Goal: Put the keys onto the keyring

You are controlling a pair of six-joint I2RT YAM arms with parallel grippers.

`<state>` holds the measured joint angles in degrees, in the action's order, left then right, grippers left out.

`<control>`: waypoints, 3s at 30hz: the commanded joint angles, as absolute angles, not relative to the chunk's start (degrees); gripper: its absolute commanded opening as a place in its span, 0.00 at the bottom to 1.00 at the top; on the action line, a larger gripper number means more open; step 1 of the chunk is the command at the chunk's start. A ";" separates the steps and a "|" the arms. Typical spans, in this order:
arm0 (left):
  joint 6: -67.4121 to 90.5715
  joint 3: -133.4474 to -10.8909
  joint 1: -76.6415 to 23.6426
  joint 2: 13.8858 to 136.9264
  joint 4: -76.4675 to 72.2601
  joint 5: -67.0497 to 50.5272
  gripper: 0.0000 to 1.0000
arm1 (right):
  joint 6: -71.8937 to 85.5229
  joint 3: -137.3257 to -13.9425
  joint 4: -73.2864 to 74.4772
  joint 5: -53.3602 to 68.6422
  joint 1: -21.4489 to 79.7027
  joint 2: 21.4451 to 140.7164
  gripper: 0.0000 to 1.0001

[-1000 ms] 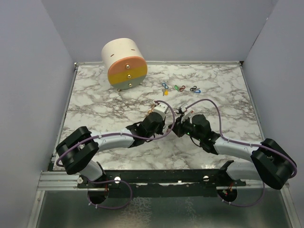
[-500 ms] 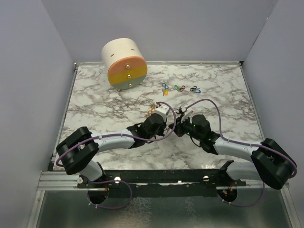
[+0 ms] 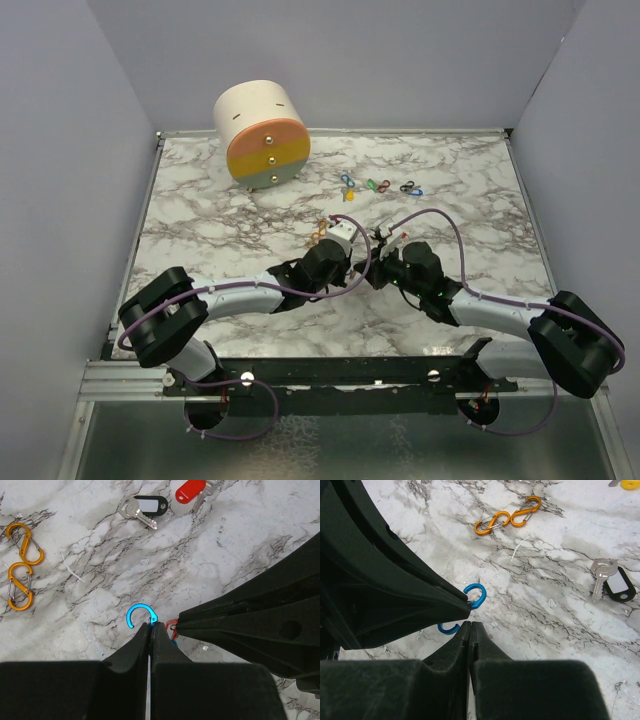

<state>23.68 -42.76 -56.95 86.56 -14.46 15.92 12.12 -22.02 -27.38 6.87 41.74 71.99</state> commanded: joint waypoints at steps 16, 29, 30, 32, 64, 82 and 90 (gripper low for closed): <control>24.06 -43.77 -57.31 85.78 -15.73 15.42 0.00 | 10.98 -23.20 -29.97 7.12 42.76 72.19 0.01; 24.17 -43.86 -57.39 86.17 -16.05 15.16 0.00 | 10.63 -22.96 -30.50 7.99 43.14 72.07 0.01; 24.17 -43.86 -57.39 86.18 -16.12 15.12 0.00 | 10.61 -23.02 -30.57 8.07 43.15 72.07 0.01; 24.16 -43.86 -57.39 86.21 -16.16 15.14 0.00 | 10.55 -23.02 -30.63 8.32 43.19 72.07 0.01; 23.46 -46.49 -57.30 87.50 -14.59 19.42 0.00 | 9.23 -23.26 -30.50 10.88 44.63 72.55 0.01; 26.35 -47.23 -56.88 87.48 -12.47 22.86 0.00 | 9.05 -22.81 -31.03 9.20 45.34 71.54 0.01; 26.73 -46.47 -56.73 86.31 -12.37 24.10 0.30 | 9.23 -22.29 -31.03 7.75 45.33 70.31 0.01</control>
<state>26.02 -46.24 -57.01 87.79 -11.40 21.26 9.50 -22.02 -29.54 8.27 44.58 72.01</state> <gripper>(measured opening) 0.185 0.011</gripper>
